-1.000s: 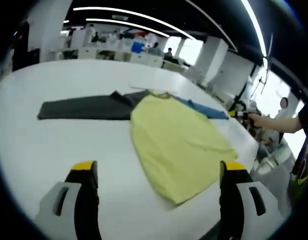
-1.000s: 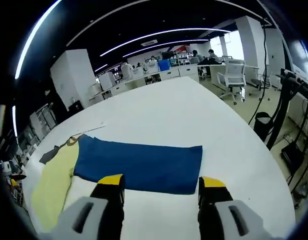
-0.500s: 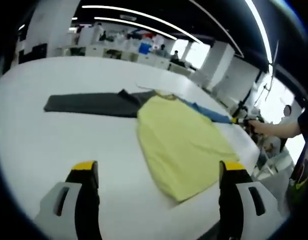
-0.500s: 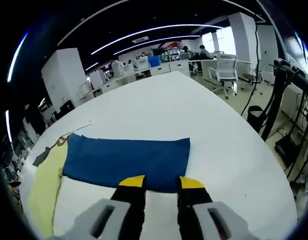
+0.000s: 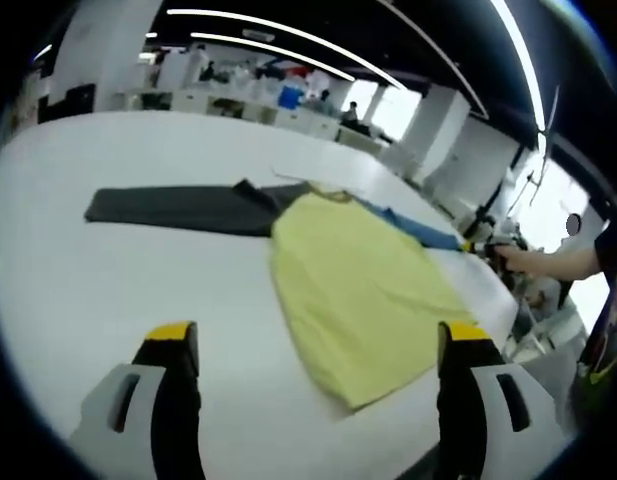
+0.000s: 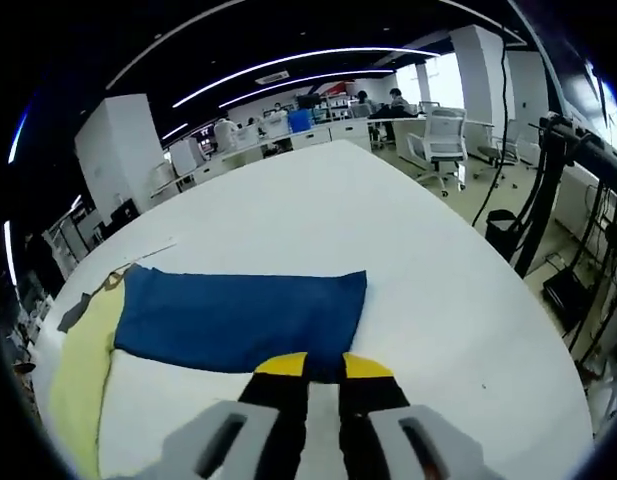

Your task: Fold the garment on the visible template until the final outline fits inside the template.

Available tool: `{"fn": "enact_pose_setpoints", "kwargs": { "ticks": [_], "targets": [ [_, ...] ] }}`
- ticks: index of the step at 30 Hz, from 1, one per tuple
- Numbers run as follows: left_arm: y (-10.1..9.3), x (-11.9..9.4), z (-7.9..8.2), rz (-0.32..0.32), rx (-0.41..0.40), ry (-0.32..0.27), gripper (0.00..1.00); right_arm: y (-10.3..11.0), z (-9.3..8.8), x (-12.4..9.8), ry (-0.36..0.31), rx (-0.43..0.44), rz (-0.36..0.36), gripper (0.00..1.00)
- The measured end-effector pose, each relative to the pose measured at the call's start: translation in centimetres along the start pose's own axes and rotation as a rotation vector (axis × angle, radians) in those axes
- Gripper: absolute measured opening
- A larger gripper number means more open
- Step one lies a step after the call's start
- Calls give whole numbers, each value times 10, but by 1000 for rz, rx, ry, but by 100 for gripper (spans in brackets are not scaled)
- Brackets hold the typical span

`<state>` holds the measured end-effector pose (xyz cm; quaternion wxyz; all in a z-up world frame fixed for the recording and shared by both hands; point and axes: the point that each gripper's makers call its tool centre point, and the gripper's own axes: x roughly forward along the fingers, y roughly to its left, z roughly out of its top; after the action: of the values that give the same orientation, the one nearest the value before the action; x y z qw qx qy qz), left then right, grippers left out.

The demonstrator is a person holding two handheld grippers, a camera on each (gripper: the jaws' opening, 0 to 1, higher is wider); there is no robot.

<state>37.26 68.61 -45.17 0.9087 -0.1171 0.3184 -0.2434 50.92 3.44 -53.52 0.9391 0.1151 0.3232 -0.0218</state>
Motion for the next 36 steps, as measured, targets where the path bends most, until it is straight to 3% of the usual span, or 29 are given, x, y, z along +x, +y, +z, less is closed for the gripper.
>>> {"fn": "enact_pose_setpoints", "kwargs": {
  "ticks": [10, 17, 26, 34, 36],
  "targets": [
    [0, 1, 0, -6, -11, -12, 95, -3, 20, -13, -49, -22, -6, 0],
    [-1, 4, 5, -22, -12, -29, 94, 33, 41, -26, -68, -86, 83, 0],
    [-3, 5, 9, -50, -19, -58, 93, 102, 70, -32, -87, -185, 216, 0],
    [-1, -2, 7, -58, -27, -79, 93, 171, 83, -31, -97, -258, 333, 0],
    [0, -4, 7, -57, -31, -87, 93, 212, 77, -38, -102, -268, 353, 0]
  ]
}}
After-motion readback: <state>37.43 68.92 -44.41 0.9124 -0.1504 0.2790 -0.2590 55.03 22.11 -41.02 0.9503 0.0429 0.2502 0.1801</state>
